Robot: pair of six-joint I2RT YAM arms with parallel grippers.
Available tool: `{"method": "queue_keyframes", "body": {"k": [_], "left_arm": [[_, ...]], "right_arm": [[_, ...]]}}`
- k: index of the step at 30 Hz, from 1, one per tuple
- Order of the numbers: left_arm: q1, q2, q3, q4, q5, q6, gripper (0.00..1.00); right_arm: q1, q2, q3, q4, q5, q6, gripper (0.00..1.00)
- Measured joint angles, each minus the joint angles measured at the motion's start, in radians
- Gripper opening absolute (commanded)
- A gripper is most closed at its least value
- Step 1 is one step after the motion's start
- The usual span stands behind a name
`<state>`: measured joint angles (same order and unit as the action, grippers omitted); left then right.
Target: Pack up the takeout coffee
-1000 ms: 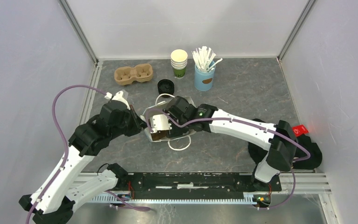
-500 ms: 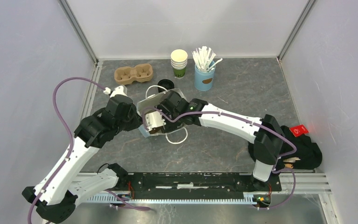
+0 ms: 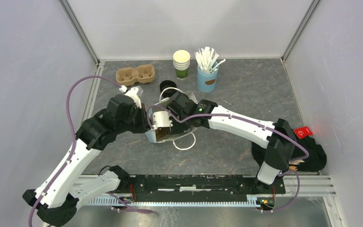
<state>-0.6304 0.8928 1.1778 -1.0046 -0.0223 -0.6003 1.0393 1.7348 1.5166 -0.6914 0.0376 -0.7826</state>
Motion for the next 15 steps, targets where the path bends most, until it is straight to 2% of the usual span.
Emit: {"method": "queue_keyframes", "body": {"k": [9,15], "left_arm": [[-0.006,-0.007,-0.068,0.126,0.301,0.042,0.02],[-0.008,-0.002,-0.098,0.138,0.29,0.04,0.02]], "right_arm": [[0.039,-0.22,-0.195,-0.067,-0.005,0.17,0.23],[0.074,-0.316,-0.272,-0.099,-0.006,0.284,0.23]]}}
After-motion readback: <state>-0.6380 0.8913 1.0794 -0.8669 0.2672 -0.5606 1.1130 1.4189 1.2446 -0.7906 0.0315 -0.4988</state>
